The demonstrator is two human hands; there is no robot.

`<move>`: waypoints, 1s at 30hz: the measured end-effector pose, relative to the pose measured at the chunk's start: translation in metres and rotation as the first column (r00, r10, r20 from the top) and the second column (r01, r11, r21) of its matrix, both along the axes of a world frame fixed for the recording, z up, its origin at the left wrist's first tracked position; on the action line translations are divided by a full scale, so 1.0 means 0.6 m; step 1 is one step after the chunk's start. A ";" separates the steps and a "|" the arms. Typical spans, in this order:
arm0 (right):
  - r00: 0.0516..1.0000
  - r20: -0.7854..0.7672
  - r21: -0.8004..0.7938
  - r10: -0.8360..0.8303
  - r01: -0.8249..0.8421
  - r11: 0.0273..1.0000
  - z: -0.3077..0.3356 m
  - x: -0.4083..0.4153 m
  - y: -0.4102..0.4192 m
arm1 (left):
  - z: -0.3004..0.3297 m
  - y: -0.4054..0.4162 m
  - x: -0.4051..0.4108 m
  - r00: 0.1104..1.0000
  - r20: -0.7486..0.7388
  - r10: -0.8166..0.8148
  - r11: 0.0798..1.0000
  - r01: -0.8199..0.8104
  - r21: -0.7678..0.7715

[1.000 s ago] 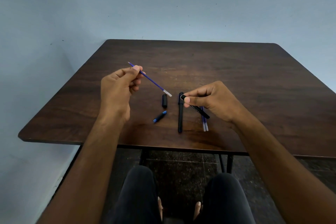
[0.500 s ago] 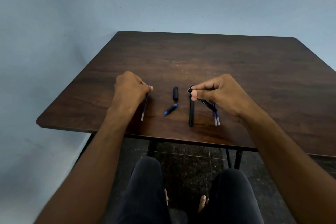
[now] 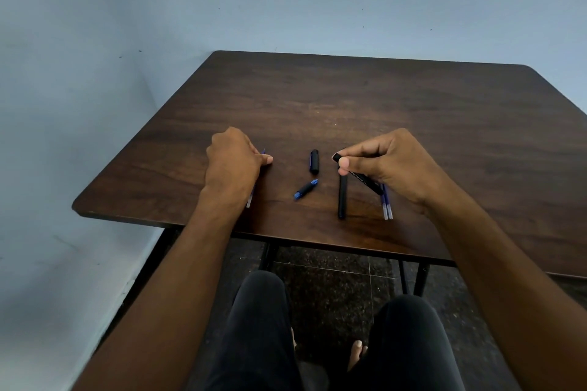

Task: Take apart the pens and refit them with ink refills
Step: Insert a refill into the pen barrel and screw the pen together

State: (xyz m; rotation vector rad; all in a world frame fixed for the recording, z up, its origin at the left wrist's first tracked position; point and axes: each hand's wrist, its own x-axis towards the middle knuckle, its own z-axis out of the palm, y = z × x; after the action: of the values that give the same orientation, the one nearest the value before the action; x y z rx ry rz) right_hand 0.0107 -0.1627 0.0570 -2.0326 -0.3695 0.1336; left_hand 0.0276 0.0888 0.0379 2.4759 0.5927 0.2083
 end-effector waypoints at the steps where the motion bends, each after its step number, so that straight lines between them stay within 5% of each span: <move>1: 1.000 -0.003 0.002 -0.001 0.001 1.000 0.000 0.000 0.000 | 0.000 0.000 0.000 1.000 -0.008 0.013 1.000 -0.012 0.004; 8: 1.000 -0.017 0.057 0.002 -0.001 0.998 0.000 0.001 0.001 | -0.003 0.004 0.000 1.000 0.024 0.015 1.000 -0.015 0.004; 16: 0.990 -0.138 0.459 -0.042 0.101 0.883 -0.001 -0.002 -0.009 | 0.016 -0.049 -0.054 0.879 0.426 -0.215 0.952 0.286 -0.109; 25: 0.980 -0.183 0.571 -0.081 0.174 0.802 -0.016 -0.013 -0.024 | 0.009 -0.148 -0.093 0.800 0.492 -0.343 0.821 0.510 -0.257; 30: 0.975 -0.200 0.570 -0.097 0.196 0.798 -0.018 -0.019 -0.031 | 0.004 -0.168 -0.097 0.800 0.505 -0.325 0.834 0.494 -0.246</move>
State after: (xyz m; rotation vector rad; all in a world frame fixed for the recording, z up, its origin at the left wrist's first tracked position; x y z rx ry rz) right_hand -0.0006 -0.1814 0.0462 -1.4110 -0.1209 0.0727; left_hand -0.0308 -0.0123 0.0406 2.0244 -0.1174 0.4300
